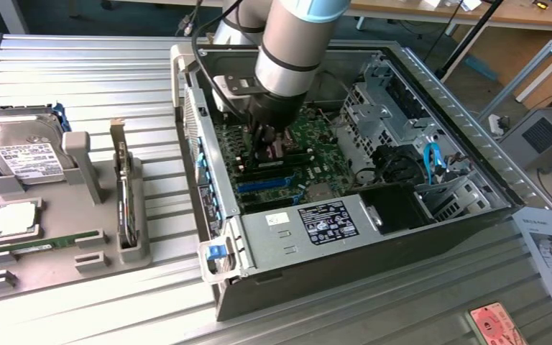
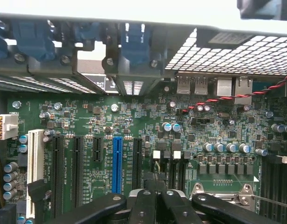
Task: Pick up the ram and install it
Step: 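Press down the ram until it locks into place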
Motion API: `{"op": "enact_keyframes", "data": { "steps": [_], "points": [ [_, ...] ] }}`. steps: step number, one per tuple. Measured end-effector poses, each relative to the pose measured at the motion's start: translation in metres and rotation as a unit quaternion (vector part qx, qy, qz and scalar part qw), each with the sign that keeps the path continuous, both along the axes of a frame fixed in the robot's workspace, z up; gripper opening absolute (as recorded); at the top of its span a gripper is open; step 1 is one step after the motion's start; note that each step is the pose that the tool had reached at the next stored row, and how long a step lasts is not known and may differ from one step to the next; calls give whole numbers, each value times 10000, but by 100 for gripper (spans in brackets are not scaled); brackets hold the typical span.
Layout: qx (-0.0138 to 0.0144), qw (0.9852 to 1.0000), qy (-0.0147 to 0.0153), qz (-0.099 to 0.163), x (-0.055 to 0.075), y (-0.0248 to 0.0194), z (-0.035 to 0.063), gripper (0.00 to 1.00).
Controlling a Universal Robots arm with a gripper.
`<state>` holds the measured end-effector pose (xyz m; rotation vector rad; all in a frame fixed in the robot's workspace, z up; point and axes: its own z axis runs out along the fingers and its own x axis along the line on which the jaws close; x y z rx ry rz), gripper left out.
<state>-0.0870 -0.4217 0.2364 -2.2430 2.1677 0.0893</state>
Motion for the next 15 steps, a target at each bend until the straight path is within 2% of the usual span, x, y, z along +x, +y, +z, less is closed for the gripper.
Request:
{"op": "enact_keyframes", "data": {
  "steps": [1, 3, 15],
  "points": [
    [0, 10000, 0, 0, 0, 24, 0, 11],
    [0, 10000, 0, 0, -1, 44, 0, 11],
    [1, 10000, -2, -1, -8, 49, -1, 11]
  ]
}}
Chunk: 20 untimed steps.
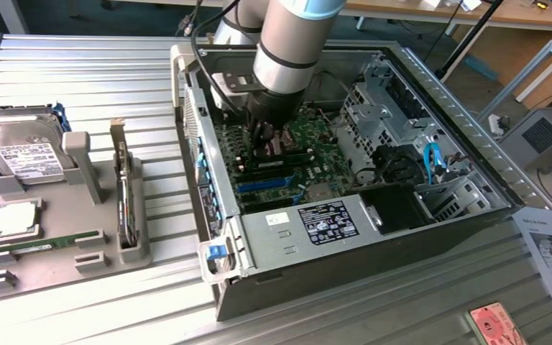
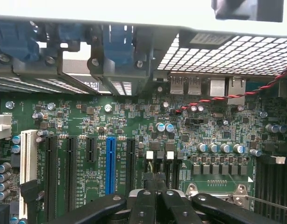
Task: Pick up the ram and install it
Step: 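Press down the ram until it locks into place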
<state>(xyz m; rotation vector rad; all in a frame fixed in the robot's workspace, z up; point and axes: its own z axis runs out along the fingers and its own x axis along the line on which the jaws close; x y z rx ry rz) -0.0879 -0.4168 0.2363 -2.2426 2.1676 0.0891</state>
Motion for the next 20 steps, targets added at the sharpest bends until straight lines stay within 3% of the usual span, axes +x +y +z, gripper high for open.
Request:
{"op": "enact_keyframes", "data": {
  "steps": [4, 10, 20],
  "points": [
    [-1, 10000, -3, -1, -12, 0, 0, 11],
    [-3, 10000, -47, 0, -50, -1, -34, 11],
    [-1, 10000, -49, -1, -49, -10, -46, 11]
  ]
}}
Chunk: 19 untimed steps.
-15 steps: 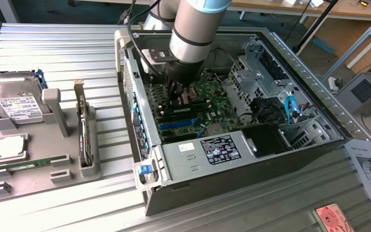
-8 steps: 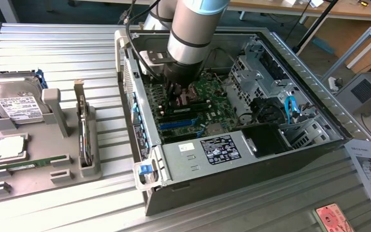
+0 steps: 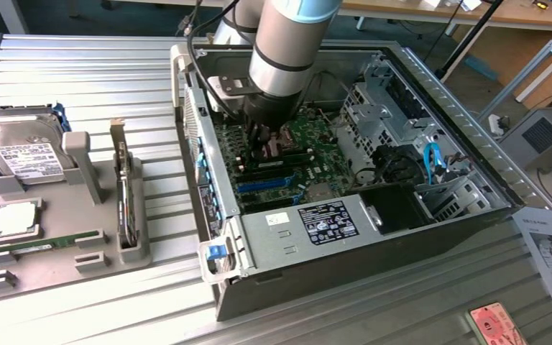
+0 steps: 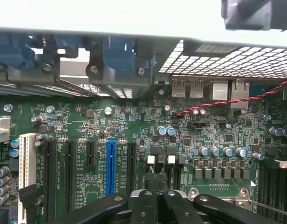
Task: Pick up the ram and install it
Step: 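Press down the ram until it locks into place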
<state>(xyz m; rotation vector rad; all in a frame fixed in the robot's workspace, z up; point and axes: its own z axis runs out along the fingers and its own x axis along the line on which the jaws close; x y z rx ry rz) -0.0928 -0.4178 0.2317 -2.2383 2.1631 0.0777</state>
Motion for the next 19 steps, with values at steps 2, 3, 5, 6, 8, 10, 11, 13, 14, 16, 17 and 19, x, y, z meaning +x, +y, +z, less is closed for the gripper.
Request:
{"op": "enact_keyframes", "data": {
  "steps": [2, 3, 5, 6, 8, 10, 11, 13, 14, 16, 17, 19],
  "points": [
    [0, 10000, 0, 0, 0, 0, 0, 11],
    [0, 10000, 0, 0, 0, -1, -1, 11],
    [1, 10000, -1, 0, 0, -3, -1, 11],
    [1, 10000, -1, 1, 0, -8, -2, 11],
    [0, 10000, 0, 0, 0, -18, -4, 11],
    [1, 10000, 0, 0, 0, -18, -5, 11],
    [0, 10000, 0, 1, 0, -25, -7, 11],
    [2, 10000, -1, 0, 0, -28, -12, 11],
    [1, 10000, -1, 0, 0, -28, -12, 11],
    [1, 10000, -1, 0, 0, -29, -11, 11],
    [1, 10000, -1, 0, 0, -29, -11, 11],
    [0, 10000, -1, 0, 0, -29, 30, 11]
  ]
}}
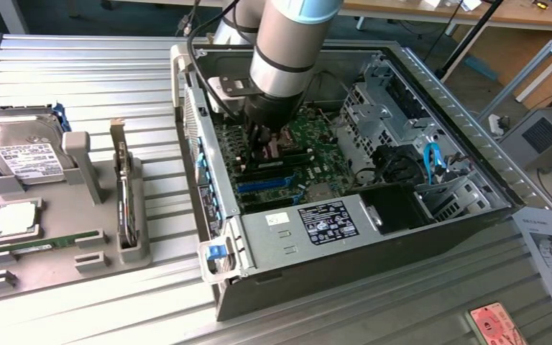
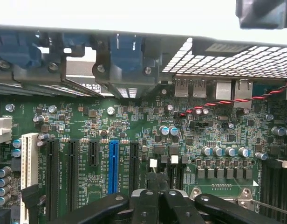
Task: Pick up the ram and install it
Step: 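Press down the ram until it locks into place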
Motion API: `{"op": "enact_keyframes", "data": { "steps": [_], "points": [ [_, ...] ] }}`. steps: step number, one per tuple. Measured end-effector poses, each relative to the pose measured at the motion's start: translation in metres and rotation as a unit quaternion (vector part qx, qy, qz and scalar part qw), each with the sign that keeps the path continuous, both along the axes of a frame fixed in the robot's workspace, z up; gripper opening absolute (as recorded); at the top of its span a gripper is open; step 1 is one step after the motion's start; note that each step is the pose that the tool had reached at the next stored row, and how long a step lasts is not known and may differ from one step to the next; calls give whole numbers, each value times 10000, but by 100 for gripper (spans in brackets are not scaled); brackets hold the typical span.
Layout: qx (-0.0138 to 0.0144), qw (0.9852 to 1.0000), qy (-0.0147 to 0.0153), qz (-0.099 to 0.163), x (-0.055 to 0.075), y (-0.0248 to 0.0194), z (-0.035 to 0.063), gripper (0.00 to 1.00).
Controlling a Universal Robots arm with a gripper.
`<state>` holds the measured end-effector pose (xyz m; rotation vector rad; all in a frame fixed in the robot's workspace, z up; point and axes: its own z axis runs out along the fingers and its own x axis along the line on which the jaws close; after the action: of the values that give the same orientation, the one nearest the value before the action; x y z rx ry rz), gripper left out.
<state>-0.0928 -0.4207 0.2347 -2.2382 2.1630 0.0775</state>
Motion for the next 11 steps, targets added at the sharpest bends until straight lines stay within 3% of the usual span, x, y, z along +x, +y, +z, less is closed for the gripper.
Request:
{"op": "enact_keyframes", "data": {
  "steps": [6, 11],
  "points": [
    [-1, 10000, 1, 0, 0, 0, 179, 11],
    [-1, 10000, 1, 0, 0, 0, 260, 11]
  ]
}}
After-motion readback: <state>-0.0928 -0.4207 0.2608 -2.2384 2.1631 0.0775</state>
